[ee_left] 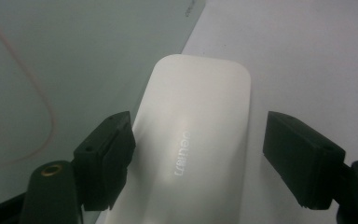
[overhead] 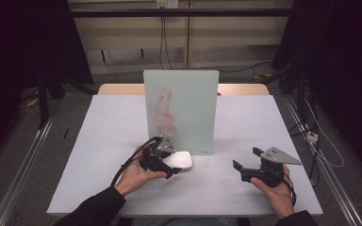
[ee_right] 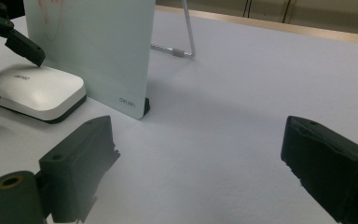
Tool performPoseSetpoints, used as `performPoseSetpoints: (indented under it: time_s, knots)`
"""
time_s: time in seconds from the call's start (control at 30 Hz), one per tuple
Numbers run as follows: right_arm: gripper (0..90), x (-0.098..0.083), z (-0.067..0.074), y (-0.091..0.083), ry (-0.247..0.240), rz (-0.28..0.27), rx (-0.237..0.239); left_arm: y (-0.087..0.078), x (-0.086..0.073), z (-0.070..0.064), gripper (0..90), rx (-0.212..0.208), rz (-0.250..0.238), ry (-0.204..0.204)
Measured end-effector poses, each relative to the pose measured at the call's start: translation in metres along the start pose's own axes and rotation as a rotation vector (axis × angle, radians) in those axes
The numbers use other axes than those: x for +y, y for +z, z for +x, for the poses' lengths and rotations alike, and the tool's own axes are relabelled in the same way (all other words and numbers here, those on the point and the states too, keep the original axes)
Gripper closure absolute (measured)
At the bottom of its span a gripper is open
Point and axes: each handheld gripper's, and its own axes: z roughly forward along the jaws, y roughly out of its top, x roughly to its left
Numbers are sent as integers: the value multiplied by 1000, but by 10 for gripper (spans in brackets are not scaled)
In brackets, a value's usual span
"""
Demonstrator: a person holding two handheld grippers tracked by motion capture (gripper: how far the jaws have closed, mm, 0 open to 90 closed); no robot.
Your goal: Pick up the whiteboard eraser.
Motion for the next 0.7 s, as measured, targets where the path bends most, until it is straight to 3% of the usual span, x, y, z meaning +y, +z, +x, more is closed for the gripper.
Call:
performPoseSetpoints:
  time_s: [0.27,0.3,0.47,0.6,0.67,0.7]
  knots:
    - [93,0,0,0,-3,3,0,1,-3,5,269,-2,14,-4]
    - [93,0,0,0,-2,3,1,3,-3,4,264,13,12,-2]
    - [93,0,0,0,-2,2,1,1,-2,2,269,14,42,44]
    - [93,0,0,0,1,3,3,3,-2,0,271,36,31,46]
    - [93,0,0,0,-1,4,2,3,-2,1,272,20,41,54]
    - [93,0,0,0,1,2,2,3,-2,-1,275,41,52,64]
